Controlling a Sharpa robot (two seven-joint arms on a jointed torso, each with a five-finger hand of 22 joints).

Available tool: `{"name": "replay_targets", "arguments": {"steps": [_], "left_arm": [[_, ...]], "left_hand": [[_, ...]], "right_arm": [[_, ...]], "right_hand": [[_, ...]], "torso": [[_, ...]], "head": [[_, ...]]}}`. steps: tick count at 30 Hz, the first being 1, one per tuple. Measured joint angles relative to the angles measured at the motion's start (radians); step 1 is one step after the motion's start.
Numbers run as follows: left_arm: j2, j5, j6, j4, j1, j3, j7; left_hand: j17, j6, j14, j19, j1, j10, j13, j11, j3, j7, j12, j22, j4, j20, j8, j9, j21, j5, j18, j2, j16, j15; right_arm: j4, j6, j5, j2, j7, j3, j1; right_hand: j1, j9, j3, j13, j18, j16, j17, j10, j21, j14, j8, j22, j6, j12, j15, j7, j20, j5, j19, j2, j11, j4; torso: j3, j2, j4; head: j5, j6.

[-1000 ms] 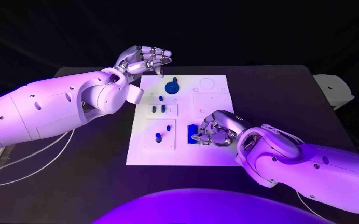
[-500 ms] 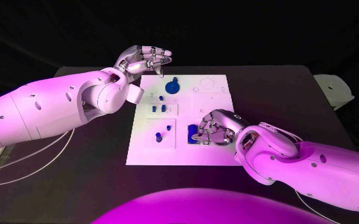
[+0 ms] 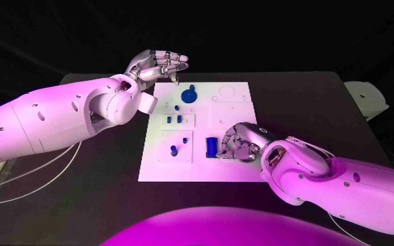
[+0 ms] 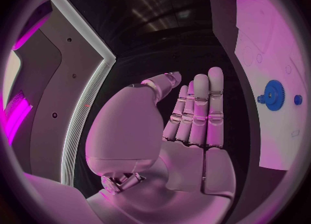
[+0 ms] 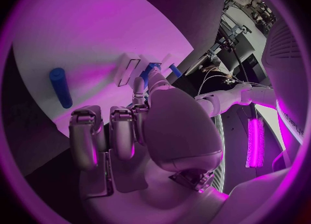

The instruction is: Assemble the parts on the task board

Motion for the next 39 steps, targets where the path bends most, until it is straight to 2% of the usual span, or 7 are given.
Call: {"name": "replay_targets", "arguments": {"steps": [6, 8, 12, 15, 22, 28, 39], "left_arm": [[0.0, 0.0, 0.0, 0.0, 0.0, 0.0, 0.0], [-0.001, 0.0, 0.0, 0.0, 0.0, 0.0, 0.0], [-0.001, 0.0, 0.0, 0.0, 0.0, 0.0, 0.0], [-0.002, 0.0, 0.0, 0.0, 0.0, 0.0, 0.0], [-0.003, 0.0, 0.0, 0.001, 0.0, 0.0, 0.0], [-0.004, 0.0, 0.0, 0.001, 0.0, 0.0, 0.0], [-0.002, 0.0, 0.0, 0.001, 0.0, 0.0, 0.001]], "left_hand": [[0.0, 0.0, 0.0, 0.0, 0.0, 0.0, 0.0, 0.0, 0.0, 0.0, 0.0, 0.0, 0.0, 0.0, 0.0, 0.0, 0.0, 0.0, 0.0, 0.0, 0.0, 0.0], [0.0, 0.0, 0.0, 0.0, 0.0, 0.0, 0.0, 0.0, 0.0, 0.0, 0.0, 0.0, 0.0, 0.0, 0.0, 0.0, 0.0, 0.0, 0.0, 0.0, 0.0, 0.0], [-0.001, 0.0, 0.0, 0.0, 0.0, -0.004, 0.0, 0.004, 0.0, 0.0, 0.0, 0.0, 0.0, 0.0, 0.0, 0.0, 0.0, 0.0, 0.0, 0.0, 0.0, 0.0], [-0.001, 0.0, -0.004, 0.0, 0.0, -0.004, -0.001, 0.004, 0.0, 0.0, 0.004, 0.0, 0.0, 0.0, 0.0, 0.0, 0.0, 0.0, 0.0, 0.0, 0.0, 0.004], [-0.001, 0.0, -0.004, 0.0, 0.0, -0.004, -0.001, 0.004, 0.0, 0.0, 0.004, 0.0, 0.0, 0.0, 0.0, 0.0, 0.0, 0.0, 0.0, 0.0, 0.0, 0.004], [-0.001, 0.0, -0.004, 0.0, 0.0, -0.003, -0.001, 0.004, 0.0, 0.0, 0.004, 0.0, 0.0, 0.0, 0.0, 0.0, 0.0, 0.0, 0.0, 0.0, 0.0, 0.004], [-0.001, 0.0, -0.004, -0.004, -0.004, -0.003, -0.001, 0.004, 0.0, 0.0, 0.004, -0.001, 0.0, 0.004, 0.0, 0.0, -0.004, 0.0, 0.0, 0.004, 0.0, 0.004]], "right_arm": [[0.013, -0.018, 0.001, -0.025, 0.002, 0.0, 0.0], [0.021, -0.031, 0.003, -0.04, 0.005, 0.001, 0.0], [0.046, -0.072, 0.012, -0.095, 0.019, 0.005, 0.01], [0.06, -0.095, 0.021, -0.145, 0.029, 0.008, 0.027], [0.059, -0.108, 0.027, -0.237, 0.036, 0.009, 0.044], [0.052, -0.092, 0.031, -0.249, 0.031, 0.006, 0.033], [0.032, -0.045, 0.04, -0.219, 0.013, 0.004, 0.012]], "right_hand": [[-0.016, -0.005, -0.003, -0.002, 0.0, 0.0, 0.0, 0.0, 0.0, 0.0, -0.008, 0.0, -0.001, -0.025, 0.0, 0.001, 0.0, 0.006, 0.0, -0.007, 0.0, 0.003], [-0.022, -0.009, -0.003, -0.002, 0.0, 0.0, 0.0, 0.0, 0.0, 0.0, -0.017, 0.0, -0.009, -0.039, 0.0, 0.009, 0.0, 0.012, 0.0, -0.01, 0.0, 0.003], [-0.035, -0.02, 0.0, -0.002, 0.0, 0.0, 0.0, 0.0, 0.0, 0.0, -0.037, 0.0, -0.03, -0.05, 0.0, 0.023, 0.0, 0.017, 0.0, -0.008, 0.008, 0.005], [-0.042, -0.03, 0.0, -0.004, 0.0, 0.0, 0.0, 0.001, 0.0, -0.002, -0.058, 0.0, -0.048, -0.055, 0.009, 0.034, 0.0, 0.017, 0.0, -0.009, 0.015, 0.005], [-0.06, -0.044, 0.0, -0.003, 0.0, 0.0, 0.0, 0.002, 0.0, -0.002, -0.084, 0.0, -0.059, -0.065, 0.016, 0.044, 0.008, 0.017, 0.0, -0.014, 0.027, 0.005], [-0.06, -0.049, 0.004, -0.003, 0.0, 0.0, 0.0, -0.002, 0.0, -0.002, -0.094, 0.0, -0.062, -0.069, 0.023, 0.048, 0.015, 0.031, 0.0, -0.014, 0.031, 0.009], [-0.067, -0.05, 0.004, -0.001, 0.0, 0.0, 0.0, -0.002, 0.0, -0.002, -0.094, 0.0, -0.062, -0.081, 0.023, 0.048, 0.015, 0.037, 0.0, -0.007, 0.031, 0.009]], "torso": [[0.0, 0.001, 0.0001], [0.0, 0.001, 0.0001], [-0.0004, 0.0, 0.0], [-0.0007, -0.001, -0.0007], [-0.0017, -0.001, -0.0034], [-0.0007, -0.002, -0.007], [-0.001, -0.002, -0.004]], "head": [[0.0, 0.0], [0.0, 0.0], [-0.002, 0.0], [-0.006, 0.002], [-0.019, 0.008], [-0.025, 0.01], [-0.025, 0.011]]}}
